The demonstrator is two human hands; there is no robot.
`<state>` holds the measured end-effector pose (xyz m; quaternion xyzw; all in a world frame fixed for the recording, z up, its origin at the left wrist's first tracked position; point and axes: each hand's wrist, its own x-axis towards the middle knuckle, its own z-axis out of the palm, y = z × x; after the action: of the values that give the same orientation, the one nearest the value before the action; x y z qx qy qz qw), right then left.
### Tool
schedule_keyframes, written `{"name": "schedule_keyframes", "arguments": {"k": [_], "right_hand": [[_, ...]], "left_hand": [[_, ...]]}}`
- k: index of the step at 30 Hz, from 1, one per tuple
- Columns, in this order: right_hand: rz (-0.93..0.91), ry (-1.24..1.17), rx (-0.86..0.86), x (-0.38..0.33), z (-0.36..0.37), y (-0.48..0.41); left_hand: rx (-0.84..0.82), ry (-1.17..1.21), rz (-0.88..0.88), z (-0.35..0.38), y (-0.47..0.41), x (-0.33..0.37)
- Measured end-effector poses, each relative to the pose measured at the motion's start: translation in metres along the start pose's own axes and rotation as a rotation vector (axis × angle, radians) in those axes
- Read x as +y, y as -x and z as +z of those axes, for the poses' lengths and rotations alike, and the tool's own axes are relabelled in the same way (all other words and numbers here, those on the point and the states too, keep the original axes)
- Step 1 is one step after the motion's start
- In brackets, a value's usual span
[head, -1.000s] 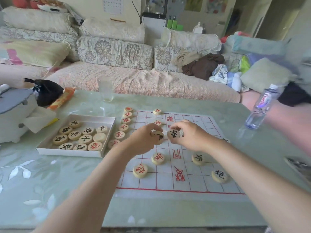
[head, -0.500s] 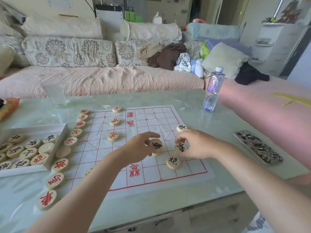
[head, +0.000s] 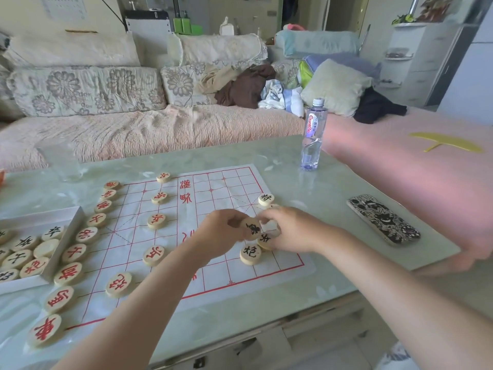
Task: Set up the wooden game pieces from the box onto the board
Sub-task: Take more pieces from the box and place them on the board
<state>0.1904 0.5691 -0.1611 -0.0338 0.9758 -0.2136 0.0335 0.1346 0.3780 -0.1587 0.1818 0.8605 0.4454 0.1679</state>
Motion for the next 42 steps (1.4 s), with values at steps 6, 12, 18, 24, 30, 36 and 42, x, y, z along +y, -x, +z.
{"name": "schedule_keyframes", "arguments": {"k": [6,12,18,24,30,36,42], "right_hand": [[-0.04,-0.28,0.166,-0.001,-0.013,0.011],[-0.002,-0.241,0.153,0.012,-0.012,0.028],[0.122,-0.042,0.002,0.041,-0.021,0.049],[0.137,0.018,-0.145,0.047,-0.014,0.057],[0.132,0.01,-0.148,0.052,-0.013,0.056],[0.172,-0.182,0.0,0.049,-0.018,0.044],[0.127,-0.351,0.109,0.033,-0.01,0.019]], "left_hand": [[0.017,0.176,-0.03,0.011,-0.002,0.017],[-0.021,0.048,0.002,0.036,-0.001,0.025],[0.0,-0.533,0.252,0.048,-0.005,0.015],[-0.059,-0.726,0.231,0.054,-0.008,0.007],[-0.015,-0.77,0.231,0.059,-0.013,0.004],[-0.003,-0.615,0.235,0.057,-0.014,0.01],[0.042,-0.038,0.132,0.051,-0.014,0.015]]}}
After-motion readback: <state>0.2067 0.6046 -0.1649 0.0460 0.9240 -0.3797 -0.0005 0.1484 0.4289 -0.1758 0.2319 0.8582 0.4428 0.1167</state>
